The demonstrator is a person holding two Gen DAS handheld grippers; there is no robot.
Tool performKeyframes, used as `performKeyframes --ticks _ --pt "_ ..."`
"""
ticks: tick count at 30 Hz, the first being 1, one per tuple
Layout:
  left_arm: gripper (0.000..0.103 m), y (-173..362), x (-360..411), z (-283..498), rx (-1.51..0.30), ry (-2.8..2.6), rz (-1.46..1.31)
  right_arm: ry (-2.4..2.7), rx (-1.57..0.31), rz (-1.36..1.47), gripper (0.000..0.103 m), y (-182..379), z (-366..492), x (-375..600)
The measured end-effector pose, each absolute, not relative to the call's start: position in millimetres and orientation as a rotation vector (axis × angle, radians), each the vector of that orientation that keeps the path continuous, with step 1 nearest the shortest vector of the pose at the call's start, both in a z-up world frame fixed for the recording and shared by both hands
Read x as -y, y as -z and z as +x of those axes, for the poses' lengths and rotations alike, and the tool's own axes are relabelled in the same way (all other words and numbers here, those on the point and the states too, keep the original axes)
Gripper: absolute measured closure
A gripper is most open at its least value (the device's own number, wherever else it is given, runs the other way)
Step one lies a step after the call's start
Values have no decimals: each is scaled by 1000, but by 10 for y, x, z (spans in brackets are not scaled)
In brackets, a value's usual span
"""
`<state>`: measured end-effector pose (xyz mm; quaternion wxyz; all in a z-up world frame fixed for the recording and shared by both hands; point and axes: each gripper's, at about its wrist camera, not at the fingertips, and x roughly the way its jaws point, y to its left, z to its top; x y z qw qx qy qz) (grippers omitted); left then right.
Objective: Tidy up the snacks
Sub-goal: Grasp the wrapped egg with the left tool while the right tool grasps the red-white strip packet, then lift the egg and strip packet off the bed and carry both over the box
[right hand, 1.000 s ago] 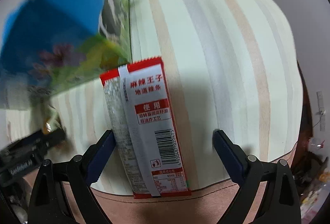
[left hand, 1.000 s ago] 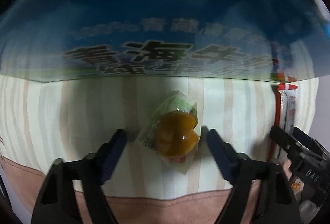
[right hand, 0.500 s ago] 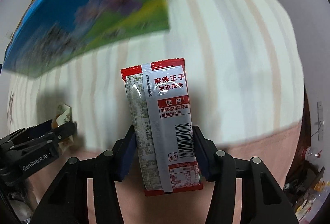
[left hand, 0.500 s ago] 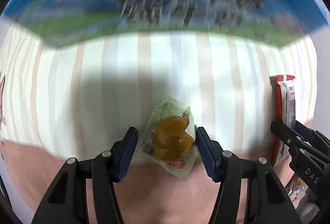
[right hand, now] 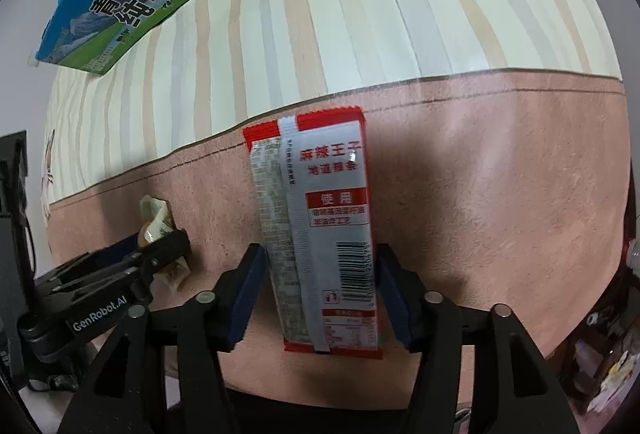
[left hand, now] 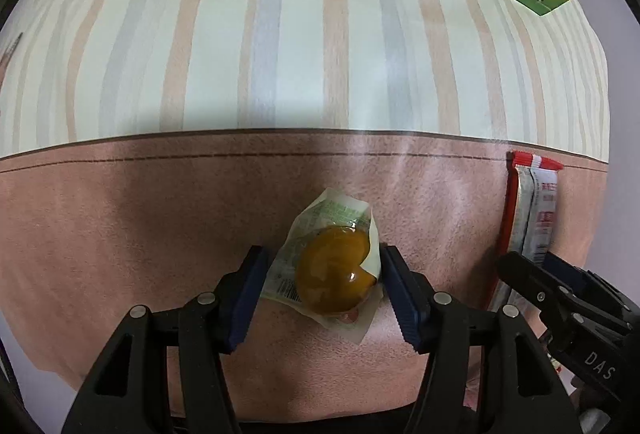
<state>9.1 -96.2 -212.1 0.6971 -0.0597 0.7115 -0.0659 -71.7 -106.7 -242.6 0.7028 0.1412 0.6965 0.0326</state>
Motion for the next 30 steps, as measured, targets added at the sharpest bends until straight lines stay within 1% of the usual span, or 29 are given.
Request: performKeyframes --ticks 1,5,6,10,13,15,16,17,19,22,27,28,30 --pt "44 2119 906 131 -1599 153 -143 -72 -1552 324 40 2441 -716 1065" --pt "31 2246 763 238 -1623 205 -225 -71 -1558 339 36 2446 -576 1134" --pt "29 2309 738 267 -1626 213 -231 -69 -1561 337 35 2458 -560 1114" --pt "29 2381 635 344 -1633 227 -223 -64 -1567 317 32 2541 -499 974" --pt "29 2408 645 328 -1628 216 -202 -55 -1567 298 32 2585 -487 910" --pt "38 2509 741 343 -1616 188 -179 -49 -1566 286 32 2636 -482 839" --pt "45 2487 743 326 -1609 172 -167 -43 -1562 281 33 2647 -482 814" --pt "45 2490 721 310 -1599 163 -172 -36 -1558 270 34 2653 -484 793" --pt "46 2480 718 285 -1589 158 -172 -21 -1538 245 46 2655 -492 762" --pt "46 2433 747 231 -1579 149 -168 -21 -1505 235 52 2609 -521 718" --pt "46 2292 770 180 -1560 147 -174 -35 -1472 254 55 2450 -582 771" --pt "46 2166 806 162 -1560 147 -176 -43 -1469 261 55 2417 -590 762" --pt "47 2108 817 151 -1555 150 -184 -53 -1461 270 55 2349 -622 812"
